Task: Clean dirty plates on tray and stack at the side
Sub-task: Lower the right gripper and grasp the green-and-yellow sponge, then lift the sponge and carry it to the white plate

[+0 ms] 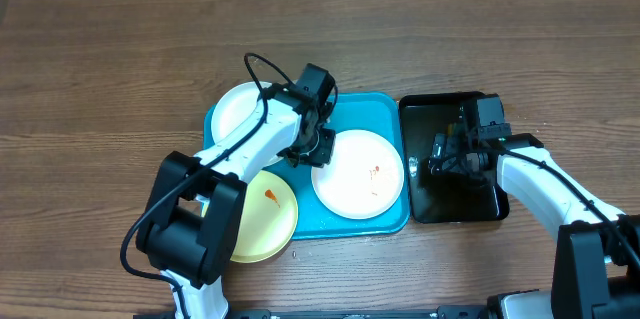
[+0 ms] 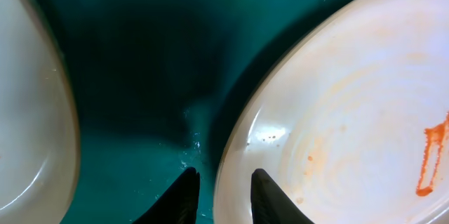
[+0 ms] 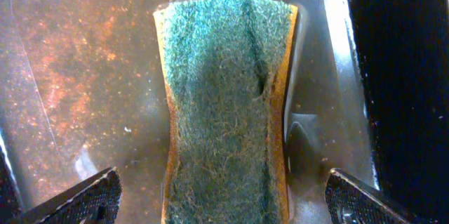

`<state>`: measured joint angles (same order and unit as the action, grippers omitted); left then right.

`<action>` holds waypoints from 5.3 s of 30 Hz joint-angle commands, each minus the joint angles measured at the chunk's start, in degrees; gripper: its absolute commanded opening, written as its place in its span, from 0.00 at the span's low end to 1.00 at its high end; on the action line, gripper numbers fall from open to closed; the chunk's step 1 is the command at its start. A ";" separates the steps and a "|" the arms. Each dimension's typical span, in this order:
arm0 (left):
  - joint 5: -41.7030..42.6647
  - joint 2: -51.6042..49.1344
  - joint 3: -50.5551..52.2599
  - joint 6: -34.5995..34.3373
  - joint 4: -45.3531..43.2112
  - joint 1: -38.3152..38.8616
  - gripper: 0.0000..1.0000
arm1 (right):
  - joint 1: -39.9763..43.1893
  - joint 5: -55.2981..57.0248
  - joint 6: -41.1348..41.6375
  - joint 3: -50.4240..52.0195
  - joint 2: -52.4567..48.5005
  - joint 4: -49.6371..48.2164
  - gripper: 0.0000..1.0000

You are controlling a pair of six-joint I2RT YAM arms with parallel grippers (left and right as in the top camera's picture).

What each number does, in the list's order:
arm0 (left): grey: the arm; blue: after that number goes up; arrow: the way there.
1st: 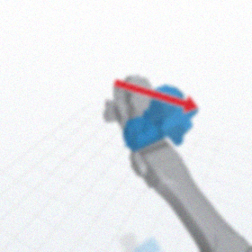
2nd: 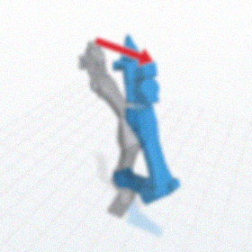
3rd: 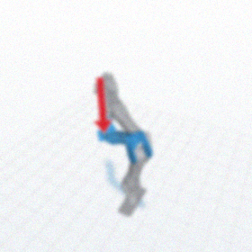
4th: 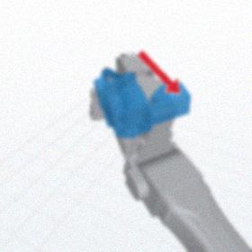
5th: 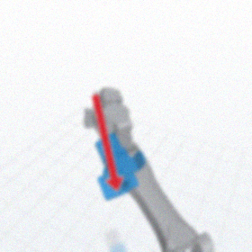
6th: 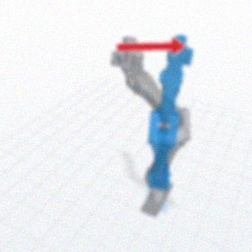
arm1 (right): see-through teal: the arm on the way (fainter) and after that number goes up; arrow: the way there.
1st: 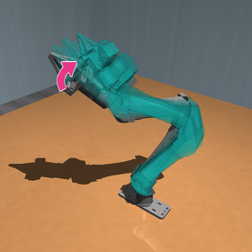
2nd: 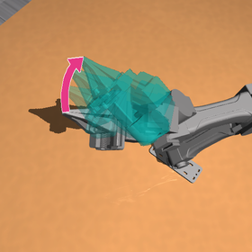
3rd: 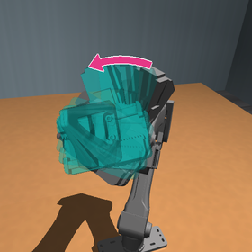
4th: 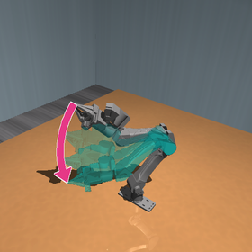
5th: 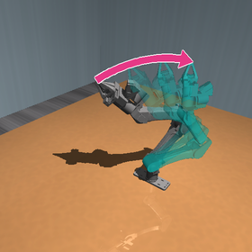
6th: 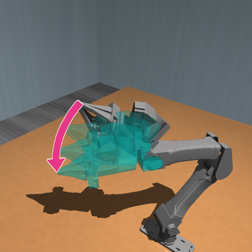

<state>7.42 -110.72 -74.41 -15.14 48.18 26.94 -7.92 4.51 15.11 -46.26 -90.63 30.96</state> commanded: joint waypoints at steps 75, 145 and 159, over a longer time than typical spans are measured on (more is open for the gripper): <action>-0.59 -0.63 0.87 -0.74 -2.19 0.09 0.31 | -0.11 4.87 1.46 0.57 0.44 -4.55 0.66; -4.83 -0.63 3.39 -3.17 -3.39 0.09 0.12 | -0.11 0.50 -0.33 0.13 0.20 0.52 0.04; -7.43 -0.59 1.81 -3.34 -2.12 -0.90 0.04 | -3.23 0.50 -0.33 -14.03 0.50 17.77 0.04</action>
<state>3.57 -110.69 -71.96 -17.67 45.67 26.89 -9.04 4.91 14.96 -58.17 -90.50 48.07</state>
